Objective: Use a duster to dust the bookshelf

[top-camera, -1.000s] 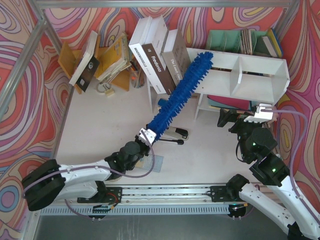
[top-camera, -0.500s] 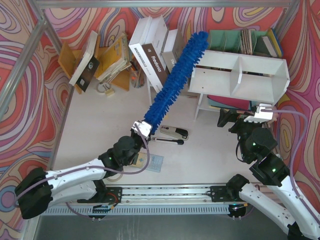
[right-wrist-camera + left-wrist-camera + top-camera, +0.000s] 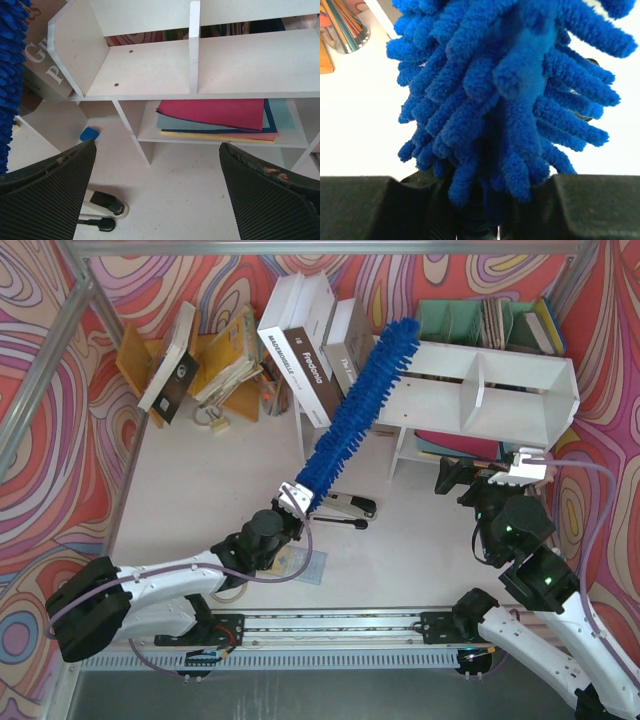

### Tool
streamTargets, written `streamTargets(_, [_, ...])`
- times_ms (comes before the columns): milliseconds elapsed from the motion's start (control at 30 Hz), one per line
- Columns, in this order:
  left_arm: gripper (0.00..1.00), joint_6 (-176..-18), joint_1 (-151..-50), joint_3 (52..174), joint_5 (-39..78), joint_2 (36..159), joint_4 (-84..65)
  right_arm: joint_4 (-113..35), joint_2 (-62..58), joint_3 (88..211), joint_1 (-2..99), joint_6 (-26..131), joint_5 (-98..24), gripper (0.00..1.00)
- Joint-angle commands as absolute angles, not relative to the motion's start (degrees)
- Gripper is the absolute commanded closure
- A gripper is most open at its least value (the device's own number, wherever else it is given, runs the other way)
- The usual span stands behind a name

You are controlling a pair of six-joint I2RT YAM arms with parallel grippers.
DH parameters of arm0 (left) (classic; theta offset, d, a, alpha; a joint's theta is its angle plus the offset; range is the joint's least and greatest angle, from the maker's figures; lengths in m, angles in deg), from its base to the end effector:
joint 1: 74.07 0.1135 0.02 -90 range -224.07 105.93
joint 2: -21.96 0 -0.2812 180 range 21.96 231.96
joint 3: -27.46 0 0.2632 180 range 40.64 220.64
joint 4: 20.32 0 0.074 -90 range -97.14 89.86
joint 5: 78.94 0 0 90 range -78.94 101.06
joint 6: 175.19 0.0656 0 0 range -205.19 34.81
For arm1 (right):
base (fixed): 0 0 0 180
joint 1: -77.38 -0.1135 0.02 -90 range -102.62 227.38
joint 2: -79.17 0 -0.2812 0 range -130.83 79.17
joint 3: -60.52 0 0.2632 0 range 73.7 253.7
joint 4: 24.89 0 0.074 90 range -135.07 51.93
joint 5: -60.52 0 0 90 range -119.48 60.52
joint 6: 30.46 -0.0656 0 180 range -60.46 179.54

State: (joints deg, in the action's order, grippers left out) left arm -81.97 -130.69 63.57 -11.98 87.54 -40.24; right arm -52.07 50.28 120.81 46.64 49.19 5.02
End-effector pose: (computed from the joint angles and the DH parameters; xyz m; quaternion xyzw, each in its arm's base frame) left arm 0.1675 -0.2075 0.2178 0.2614 0.7128 -0.1481 0.6338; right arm 0.1274 0.0326 0.3959 0.0988 0.6782 0.0566 0.7260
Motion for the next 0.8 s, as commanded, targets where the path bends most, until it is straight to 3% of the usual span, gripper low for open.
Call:
streamTargets(0, [1.0,-84.5,-130.1,64.9,-12.0,85.7,-41.4,-50.9,51.0,120.6,46.6,49.4,5.9,0.01])
streamTargets(333, [1.0,-76.9,-136.4,65.2,-18.1,72.1,-42.3,-50.8,50.8,120.5,46.6,49.2,5.7,0.01])
streamTargets(767, [1.0,-74.9,-136.7,57.9,-30.8,57.7,-54.4,-50.7,50.1,120.5,46.6,49.3,5.5,0.01])
